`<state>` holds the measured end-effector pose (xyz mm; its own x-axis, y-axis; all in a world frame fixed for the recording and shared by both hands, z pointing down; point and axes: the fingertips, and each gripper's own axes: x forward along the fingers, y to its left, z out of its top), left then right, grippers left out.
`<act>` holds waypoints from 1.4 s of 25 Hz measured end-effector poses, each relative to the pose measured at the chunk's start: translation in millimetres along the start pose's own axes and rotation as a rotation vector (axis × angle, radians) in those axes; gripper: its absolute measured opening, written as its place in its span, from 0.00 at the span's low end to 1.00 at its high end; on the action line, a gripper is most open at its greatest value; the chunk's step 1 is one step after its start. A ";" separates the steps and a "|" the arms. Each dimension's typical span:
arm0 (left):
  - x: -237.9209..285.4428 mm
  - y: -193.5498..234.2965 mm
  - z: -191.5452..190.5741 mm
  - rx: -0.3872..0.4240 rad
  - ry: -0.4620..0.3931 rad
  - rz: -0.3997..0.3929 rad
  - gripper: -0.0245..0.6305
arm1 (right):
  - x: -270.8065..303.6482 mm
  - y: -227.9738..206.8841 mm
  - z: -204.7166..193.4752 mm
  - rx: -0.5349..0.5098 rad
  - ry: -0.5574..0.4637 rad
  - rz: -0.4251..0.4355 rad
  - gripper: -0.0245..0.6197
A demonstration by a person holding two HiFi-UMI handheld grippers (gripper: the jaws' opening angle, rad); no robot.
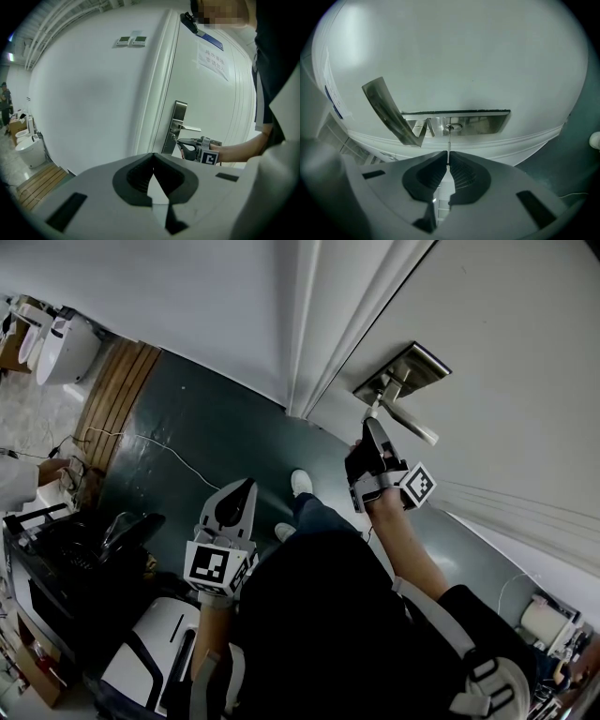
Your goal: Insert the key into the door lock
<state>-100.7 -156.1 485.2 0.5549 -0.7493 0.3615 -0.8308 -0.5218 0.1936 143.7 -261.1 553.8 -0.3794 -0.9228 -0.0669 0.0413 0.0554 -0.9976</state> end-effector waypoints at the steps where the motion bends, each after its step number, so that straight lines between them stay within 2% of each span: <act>1: -0.3 0.1 -0.8 -0.001 0.001 0.000 0.05 | 0.5 -0.2 1.4 0.003 -0.005 0.000 0.09; 14: -5.4 3.0 3.7 -0.002 -0.007 0.007 0.05 | 10.1 4.2 9.3 0.010 -0.034 -0.002 0.09; 30: 9.1 -2.4 9.8 0.014 0.006 -0.012 0.05 | 21.8 4.4 19.8 -0.077 0.071 -0.006 0.09; 35: 10.8 -2.8 8.9 0.015 0.007 -0.016 0.05 | 23.0 4.0 22.0 -0.061 0.044 0.017 0.09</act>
<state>-92.1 -166.4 480.5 0.5675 -0.7383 0.3645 -0.8212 -0.5395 0.1858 155.5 -290.5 548.7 -0.4199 -0.9038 -0.0828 -0.0084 0.0950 -0.9954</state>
